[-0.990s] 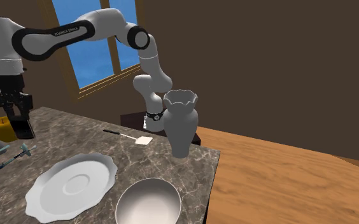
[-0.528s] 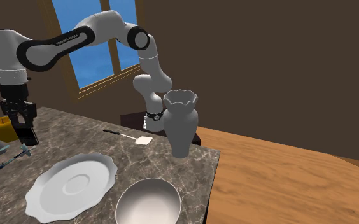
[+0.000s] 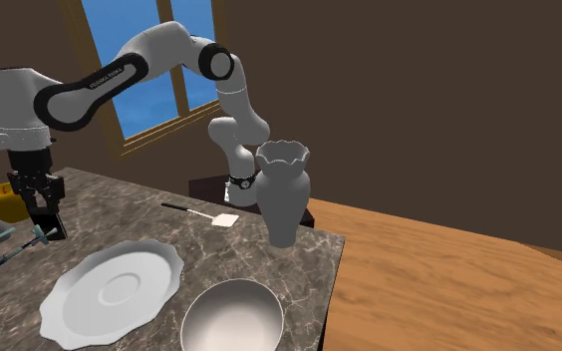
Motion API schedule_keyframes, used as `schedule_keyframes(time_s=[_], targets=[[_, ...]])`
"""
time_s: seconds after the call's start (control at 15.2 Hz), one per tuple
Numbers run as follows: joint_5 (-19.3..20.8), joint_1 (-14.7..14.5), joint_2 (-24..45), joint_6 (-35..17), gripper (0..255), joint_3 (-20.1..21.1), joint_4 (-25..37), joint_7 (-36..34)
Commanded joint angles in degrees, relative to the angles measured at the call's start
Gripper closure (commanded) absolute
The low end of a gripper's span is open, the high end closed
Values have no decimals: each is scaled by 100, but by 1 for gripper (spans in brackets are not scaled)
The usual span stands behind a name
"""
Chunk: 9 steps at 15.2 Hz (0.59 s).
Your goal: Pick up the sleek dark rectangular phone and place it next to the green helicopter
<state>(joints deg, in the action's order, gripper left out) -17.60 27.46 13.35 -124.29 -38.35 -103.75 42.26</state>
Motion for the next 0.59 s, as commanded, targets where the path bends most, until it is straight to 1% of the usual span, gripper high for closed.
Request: schedule_keyframes(time_s=[0.0, 0.53], targets=[[-57, 9, 44, -140, 255, 18, -107, 51], [-349, 79, 300, -642, 255, 122, -428, 286]])
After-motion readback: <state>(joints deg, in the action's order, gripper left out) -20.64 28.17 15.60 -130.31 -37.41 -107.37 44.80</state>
